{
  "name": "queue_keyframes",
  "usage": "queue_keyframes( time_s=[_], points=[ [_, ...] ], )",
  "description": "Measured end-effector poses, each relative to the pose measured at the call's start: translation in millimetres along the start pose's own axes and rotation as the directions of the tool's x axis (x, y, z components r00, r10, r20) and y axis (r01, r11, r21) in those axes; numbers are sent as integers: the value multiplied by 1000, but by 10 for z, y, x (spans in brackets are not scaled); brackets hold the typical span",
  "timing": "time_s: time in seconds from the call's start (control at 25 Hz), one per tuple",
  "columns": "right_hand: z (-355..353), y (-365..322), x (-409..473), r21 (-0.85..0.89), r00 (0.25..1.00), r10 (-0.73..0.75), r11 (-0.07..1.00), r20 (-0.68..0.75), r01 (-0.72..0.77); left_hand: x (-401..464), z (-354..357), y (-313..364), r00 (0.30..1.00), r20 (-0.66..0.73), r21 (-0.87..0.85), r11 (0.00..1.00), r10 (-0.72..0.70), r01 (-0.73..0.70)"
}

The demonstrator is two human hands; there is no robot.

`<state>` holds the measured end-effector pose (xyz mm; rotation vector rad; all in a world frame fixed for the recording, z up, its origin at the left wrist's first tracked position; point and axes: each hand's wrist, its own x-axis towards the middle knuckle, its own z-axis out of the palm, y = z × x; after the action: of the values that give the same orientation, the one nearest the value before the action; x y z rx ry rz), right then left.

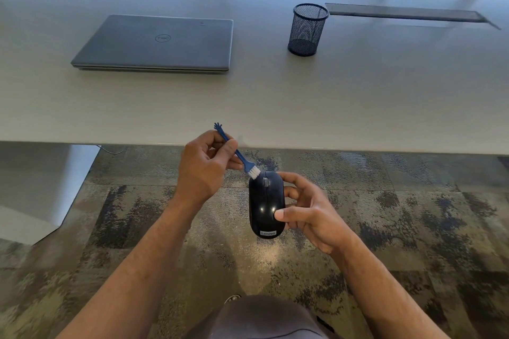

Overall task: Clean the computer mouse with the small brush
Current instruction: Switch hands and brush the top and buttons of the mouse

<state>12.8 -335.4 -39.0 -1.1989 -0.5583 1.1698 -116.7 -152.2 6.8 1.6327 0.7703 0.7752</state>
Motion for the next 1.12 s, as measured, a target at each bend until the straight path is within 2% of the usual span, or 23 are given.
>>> queue_keyframes(
  time_s=[0.12,0.2,0.36,0.44,0.52,0.64,0.88,1.0,1.08,1.12],
  points=[
    [-8,11,-12,-10,1000,-2,1000,-5,2,6,-51,-1,997,-63,8,999,-35,36],
    [-10,15,-12,-17,1000,5,1000,-9,-5,-17,-56,59,999,-41,-42,999,-15,13],
    [5,26,-15,-2,1000,7,1000,-4,-7,-126,47,242,978,176,-100,990,112,-96],
    [23,9,-22,-7,1000,11,1000,-2,-11,-180,109,290,945,297,-14,990,137,-139],
    [37,-4,-36,-25,1000,15,1000,3,-15,-192,154,309,934,328,117,975,143,-191],
    [43,37,-50,-51,1000,14,999,-1,-14,-125,210,336,935,291,311,905,202,-292],
    [25,62,-65,-49,1000,-2,999,13,3,19,206,347,959,182,439,854,219,-278],
    [6,49,-60,-42,1000,-8,999,11,9,-42,160,365,961,190,264,933,199,-246],
    [7,57,-57,-39,1000,-5,999,16,6,-88,127,376,933,294,126,959,208,-254],
    [12,59,-57,-38,1000,-3,999,20,3,-103,114,373,911,351,110,956,218,-271]
  ],
)
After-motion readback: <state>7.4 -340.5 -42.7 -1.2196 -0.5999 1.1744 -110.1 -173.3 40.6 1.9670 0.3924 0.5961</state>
